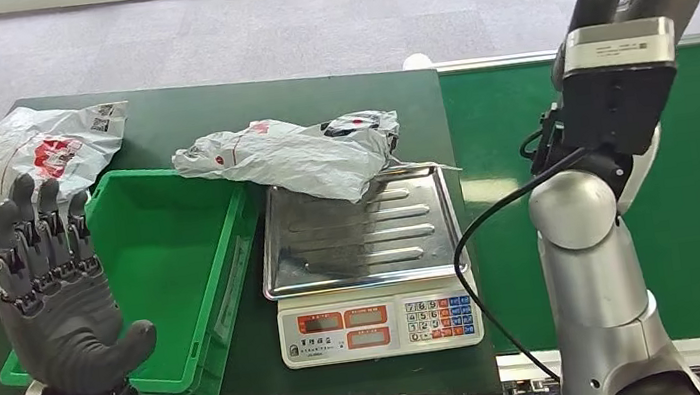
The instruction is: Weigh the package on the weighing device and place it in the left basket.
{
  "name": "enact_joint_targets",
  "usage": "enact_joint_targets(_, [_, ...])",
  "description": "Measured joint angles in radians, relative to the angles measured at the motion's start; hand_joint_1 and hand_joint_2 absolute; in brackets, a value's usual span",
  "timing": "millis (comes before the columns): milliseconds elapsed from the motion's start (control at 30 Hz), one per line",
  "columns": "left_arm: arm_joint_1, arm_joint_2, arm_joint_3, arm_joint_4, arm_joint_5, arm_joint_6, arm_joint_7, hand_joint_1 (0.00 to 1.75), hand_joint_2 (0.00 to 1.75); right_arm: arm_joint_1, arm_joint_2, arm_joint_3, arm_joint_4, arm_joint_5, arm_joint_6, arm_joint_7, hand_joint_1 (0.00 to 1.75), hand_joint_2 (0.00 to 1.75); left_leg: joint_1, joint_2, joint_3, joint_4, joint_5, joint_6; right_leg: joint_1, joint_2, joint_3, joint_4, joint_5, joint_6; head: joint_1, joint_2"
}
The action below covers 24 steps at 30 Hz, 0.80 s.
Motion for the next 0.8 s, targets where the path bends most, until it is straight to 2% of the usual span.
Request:
enact_joint_targets(67, [-0.006,0.002,-0.009,0.0,-0.038,0.055,0.0,0.0,1.75,0.01,0.0,-0.004,-0.013,0.004,0.002,-0.002,0.0,0.0,0.0,0.0,0.0,0.0,0.0,0.0,0.0,0.0,0.0,0.0,0.0,0.0,0.0,0.0])
enact_joint_targets(333, [-0.037,0.005,-0.047,0.004,-0.092,0.119,0.005,0.0,1.75,0.041,0.0,-0.017,-0.056,0.008,0.002,-0.005,0.0,0.0,0.0,0.0,0.001,0.0,0.0,0.0,0.0,0.0,0.0,0.0,0.0,0.0,0.0,0.0])
enact_joint_targets(400, [-0.071,0.01,-0.062,0.041,-0.207,0.213,0.047,0.0,1.75,0.053,0.0,-0.017,-0.064,0.013,-0.003,-0.012,0.0,0.0,0.0,-0.001,0.001,0.0,0.0,0.0,0.0,-0.002,0.0,0.0,0.0,0.001,0.0,0.0])
enact_joint_targets(433, [-0.108,0.018,-0.077,0.086,-0.334,0.29,0.102,0.0,1.75,0.066,0.002,-0.017,-0.071,0.015,-0.008,-0.019,0.0,0.0,0.0,-0.003,0.001,0.0,0.001,0.0,0.0,-0.004,0.001,0.0,-0.001,0.001,0.0,0.0])
enact_joint_targets(500, [-0.217,0.041,-0.122,0.221,-0.7,0.435,0.248,0.0,1.75,0.098,0.009,-0.017,-0.085,0.009,-0.014,-0.039,0.0,0.0,0.0,-0.006,0.0,0.0,0.002,0.001,0.0,-0.009,0.002,0.0,-0.001,0.001,0.0,0.0])
enact_joint_targets(567, [-0.347,0.065,-0.186,0.405,-1.119,0.53,0.389,0.0,1.75,0.124,0.024,-0.016,-0.094,-0.004,-0.014,-0.057,0.0,0.0,0.0,-0.007,-0.001,0.0,0.004,0.001,0.0,-0.01,0.002,0.0,0.001,0.001,0.0,0.0])
enact_joint_targets(633, [-0.482,0.081,-0.259,0.633,-1.389,0.6,0.504,0.0,1.75,0.144,0.043,-0.012,-0.1,-0.014,-0.006,-0.068,0.0,0.0,0.0,-0.006,-0.001,0.0,0.006,0.001,0.0,-0.008,0.002,0.0,0.004,0.001,0.0,0.0])
enact_joint_targets(733, [-0.653,0.1,-0.388,0.963,-1.459,0.653,0.631,0.0,1.75,0.161,0.07,-0.007,-0.102,-0.021,0.015,-0.074,0.0,0.0,0.0,0.001,-0.001,0.0,0.007,0.001,-0.001,-0.001,0.0,0.0,0.007,0.002,0.0,0.0])
enact_joint_targets(800, [-0.719,0.113,-0.468,1.125,-1.459,0.657,0.659,0.0,1.75,0.167,0.083,-0.007,-0.102,-0.023,0.02,-0.076,0.0,0.0,0.0,0.003,-0.001,0.0,0.007,0.001,-0.001,0.002,-0.001,0.0,0.008,0.002,0.0,0.0])
